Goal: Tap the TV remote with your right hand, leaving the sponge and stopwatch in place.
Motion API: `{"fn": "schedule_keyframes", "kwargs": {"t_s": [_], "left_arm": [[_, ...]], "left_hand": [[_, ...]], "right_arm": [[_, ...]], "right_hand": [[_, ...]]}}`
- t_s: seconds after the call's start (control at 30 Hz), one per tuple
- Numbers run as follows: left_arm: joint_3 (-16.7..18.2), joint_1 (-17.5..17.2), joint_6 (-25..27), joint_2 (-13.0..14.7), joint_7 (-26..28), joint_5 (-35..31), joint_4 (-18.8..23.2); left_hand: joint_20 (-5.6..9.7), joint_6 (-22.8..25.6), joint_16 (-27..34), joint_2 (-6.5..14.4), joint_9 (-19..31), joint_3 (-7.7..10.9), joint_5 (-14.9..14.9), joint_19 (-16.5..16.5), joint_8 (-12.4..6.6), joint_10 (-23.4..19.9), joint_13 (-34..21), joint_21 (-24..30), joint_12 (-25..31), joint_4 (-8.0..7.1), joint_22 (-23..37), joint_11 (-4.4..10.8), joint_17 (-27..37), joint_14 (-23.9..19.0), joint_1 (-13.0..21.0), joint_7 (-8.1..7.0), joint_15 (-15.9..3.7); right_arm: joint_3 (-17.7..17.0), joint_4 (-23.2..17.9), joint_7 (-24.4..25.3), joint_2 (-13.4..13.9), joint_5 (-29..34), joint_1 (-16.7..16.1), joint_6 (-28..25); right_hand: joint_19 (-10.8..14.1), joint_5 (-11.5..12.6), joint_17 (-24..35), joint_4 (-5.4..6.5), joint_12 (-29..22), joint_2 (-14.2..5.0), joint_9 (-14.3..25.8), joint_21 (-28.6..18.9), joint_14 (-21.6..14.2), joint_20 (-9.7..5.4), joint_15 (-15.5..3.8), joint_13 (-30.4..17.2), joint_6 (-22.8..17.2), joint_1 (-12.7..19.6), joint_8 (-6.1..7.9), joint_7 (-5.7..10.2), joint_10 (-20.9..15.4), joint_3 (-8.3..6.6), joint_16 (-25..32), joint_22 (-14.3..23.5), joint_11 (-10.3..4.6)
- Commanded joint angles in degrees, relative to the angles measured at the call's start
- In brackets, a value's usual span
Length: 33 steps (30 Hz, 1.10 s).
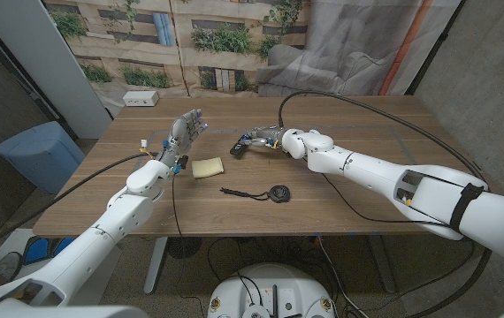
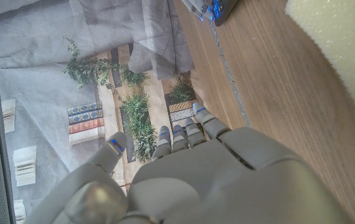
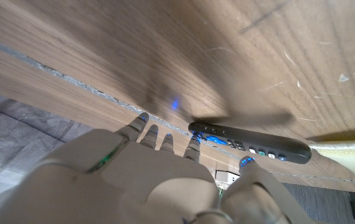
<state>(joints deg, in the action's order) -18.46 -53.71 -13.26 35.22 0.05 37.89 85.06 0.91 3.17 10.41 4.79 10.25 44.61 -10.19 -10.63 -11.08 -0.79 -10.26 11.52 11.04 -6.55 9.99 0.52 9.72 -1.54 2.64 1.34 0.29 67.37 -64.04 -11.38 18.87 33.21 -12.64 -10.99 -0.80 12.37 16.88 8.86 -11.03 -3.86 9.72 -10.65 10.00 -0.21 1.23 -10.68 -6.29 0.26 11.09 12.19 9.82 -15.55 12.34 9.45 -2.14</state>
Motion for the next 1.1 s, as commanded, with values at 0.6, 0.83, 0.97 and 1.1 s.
{"fn": "schedule_keyframes", "kwargs": {"t_s": [0.6,0.83,0.97,1.1], "left_arm": [[-0.4,0.2,-0.8,0.1,-1.1,-0.1,-0.5],[-0.2,-0.2,-0.7,0.4,-1.1,0.1,0.0],[-0.2,-0.3,-0.8,0.3,-1.1,0.1,0.0],[-0.2,-0.3,-1.1,0.2,-1.1,0.0,-0.2]], "left_hand": [[-0.08,0.8,0.1,5.9,0.3,0.34,0.0,-0.8,-0.03,-0.4,-0.1,0.2,0.0,-0.35,0.2,-0.27,0.3,-0.7,0.4,-0.07,0.05],[-0.09,0.8,0.1,5.9,0.3,0.34,0.0,-0.8,-0.01,-0.4,-0.1,0.2,-0.1,-0.29,0.2,-0.26,0.3,-0.8,0.5,-0.04,0.07],[-0.12,0.8,0.1,5.9,0.3,0.34,0.0,-0.8,-0.01,-0.4,-0.1,0.2,-0.1,-0.3,0.2,-0.26,0.3,-0.8,0.5,-0.01,0.07],[-0.09,0.8,0.1,5.9,0.3,0.34,0.0,-0.8,0.01,-0.5,-0.1,0.2,0.0,-0.3,0.2,-0.29,0.3,-0.8,0.5,0.0,0.07]], "right_arm": [[-1.5,-4.1,0.3,1.9,0.6,-0.9,0.2],[-2.0,-5.4,0.5,2.4,1.0,-1.2,0.0],[-2.3,-5.8,0.8,2.6,1.0,-1.3,0.3],[-2.8,-7.3,1.0,3.1,1.3,-1.7,0.1]], "right_hand": [[0.2,0.2,0.0,-0.31,-0.2,-1.88,0.4,-0.3,3.7,0.17,0.17,0.1,-1.8,0.3,0.03,-1.13,1.0,0.03,0.2,0.2,0.17],[0.4,0.2,0.0,-0.37,-0.3,-1.87,0.4,-0.4,3.6,0.18,0.26,0.1,-1.9,0.4,-0.03,-1.06,0.8,0.03,0.3,0.2,0.15],[0.4,0.3,-0.1,-0.41,-0.3,-1.87,0.4,-0.4,3.4,0.21,0.29,0.1,-2.0,0.4,-0.06,-0.99,0.7,0.02,0.3,0.2,0.19],[0.6,0.3,-0.1,-0.45,-0.3,-1.88,0.4,-0.4,3.3,0.26,0.23,0.1,-2.0,0.5,-0.09,-0.96,0.6,0.01,0.3,0.2,0.18]]}}
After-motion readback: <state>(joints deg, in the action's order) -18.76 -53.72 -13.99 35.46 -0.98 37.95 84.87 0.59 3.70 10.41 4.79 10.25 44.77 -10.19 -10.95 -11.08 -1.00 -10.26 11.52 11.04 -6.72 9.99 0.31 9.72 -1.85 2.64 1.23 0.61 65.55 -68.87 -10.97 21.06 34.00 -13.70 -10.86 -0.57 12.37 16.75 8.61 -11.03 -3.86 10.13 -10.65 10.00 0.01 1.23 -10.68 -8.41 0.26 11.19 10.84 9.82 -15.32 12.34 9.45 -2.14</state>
